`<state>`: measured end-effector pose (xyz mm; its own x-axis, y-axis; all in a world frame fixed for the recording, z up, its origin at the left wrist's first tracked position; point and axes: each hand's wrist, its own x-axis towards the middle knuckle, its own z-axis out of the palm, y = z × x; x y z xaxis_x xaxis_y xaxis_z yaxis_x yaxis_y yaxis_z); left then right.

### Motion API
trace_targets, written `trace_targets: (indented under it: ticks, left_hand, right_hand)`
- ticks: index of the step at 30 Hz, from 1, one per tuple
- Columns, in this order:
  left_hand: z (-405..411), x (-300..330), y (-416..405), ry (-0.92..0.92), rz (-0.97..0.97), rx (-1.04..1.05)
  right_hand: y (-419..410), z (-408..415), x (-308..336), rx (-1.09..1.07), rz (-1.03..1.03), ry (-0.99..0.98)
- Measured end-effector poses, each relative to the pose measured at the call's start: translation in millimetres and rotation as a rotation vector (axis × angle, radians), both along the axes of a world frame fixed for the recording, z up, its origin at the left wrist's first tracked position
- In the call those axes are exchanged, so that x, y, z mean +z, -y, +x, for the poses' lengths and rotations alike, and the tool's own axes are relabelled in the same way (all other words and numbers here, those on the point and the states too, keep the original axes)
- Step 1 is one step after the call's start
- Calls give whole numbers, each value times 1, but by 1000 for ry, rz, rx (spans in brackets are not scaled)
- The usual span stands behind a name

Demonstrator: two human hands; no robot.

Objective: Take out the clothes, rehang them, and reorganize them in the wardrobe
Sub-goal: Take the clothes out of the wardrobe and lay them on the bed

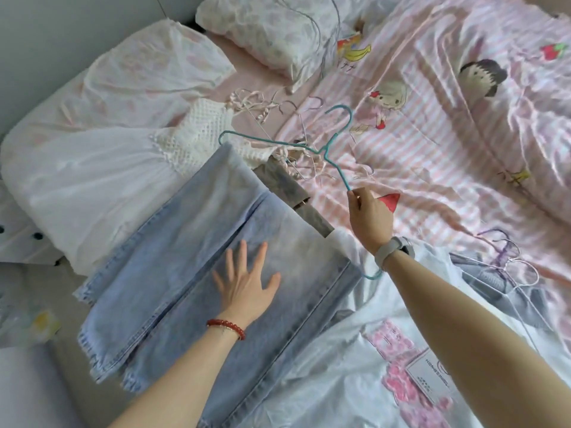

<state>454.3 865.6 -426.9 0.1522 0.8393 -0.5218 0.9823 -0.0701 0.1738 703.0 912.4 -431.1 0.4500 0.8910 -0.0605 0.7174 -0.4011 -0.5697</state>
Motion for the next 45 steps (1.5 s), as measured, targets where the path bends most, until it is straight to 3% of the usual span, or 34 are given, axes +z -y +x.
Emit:
trace_targets:
  ticks: [7, 11, 15, 21, 28, 33, 36, 42, 45]
  left_hand:
    - [5, -23, -11, -55, -160, -60]
    - [-4, -16, -12, 37, -151, -47]
    - [-23, 12, -4, 94, 44, 70]
    - [-84, 69, 53, 73, 271, 220]
    - [-159, 114, 215, 99, 347, 478]
    - [-215, 133, 379, 55, 416, 655]
    - [-247, 143, 488, 25, 478, 830]
    - [-308, 172, 683, -379, 391, 1271]
    - [-326, 197, 762, -455, 472, 1503]
  right_hand:
    - [7, -6, -36, 143, -324, 153]
    - [22, -28, -20, 169, -161, 156]
    - [39, -66, 12, 263, -2, 101]
    - [93, -148, 58, 444, 37, 8]
    - [212, -252, 99, 817, 22, -24]
    - [330, -326, 125, 1232, 12, 23]
    - [406, -376, 135, 1505, 109, 103]
    - [553, -485, 155, 1894, 115, 105]
    - [616, -536, 175, 2079, 184, 83]
